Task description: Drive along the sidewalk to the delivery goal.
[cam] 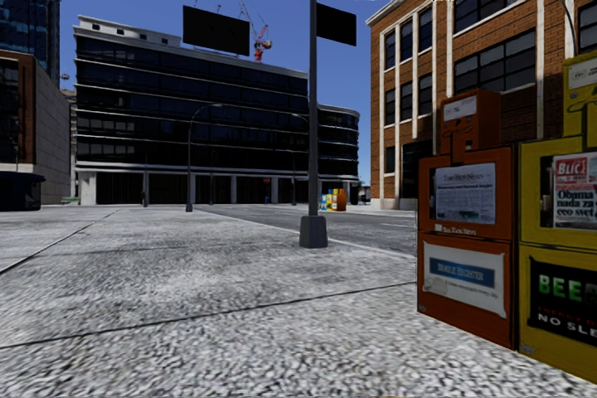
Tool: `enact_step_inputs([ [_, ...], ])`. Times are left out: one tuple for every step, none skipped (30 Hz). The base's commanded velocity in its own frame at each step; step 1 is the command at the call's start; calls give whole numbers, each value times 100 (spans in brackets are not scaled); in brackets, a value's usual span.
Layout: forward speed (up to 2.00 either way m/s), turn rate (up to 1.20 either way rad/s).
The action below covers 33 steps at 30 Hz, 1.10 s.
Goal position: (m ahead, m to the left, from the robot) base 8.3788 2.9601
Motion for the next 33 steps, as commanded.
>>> enact_step_inputs([
  [186,0],
  [186,0],
  [186,0],
  [186,0],
  [186,0],
  [186,0],
  [186,0],
  [186,0],
  [186,0],
  [186,0],
  [186,0],
  [186,0],
  [186,0],
  [186,0],
  [186,0],
  [186,0],
  [186,0],
  [186,0],
  [186,0],
  [186,0],
  [186,0],
  [186,0],
  [186,0],
  [186,0],
  [186,0],
  [186,13],
  [186,40],
  [186,56],
  [186,61],
  [186,61],
  [186,61],
  [186,61],
  [186,47],
])
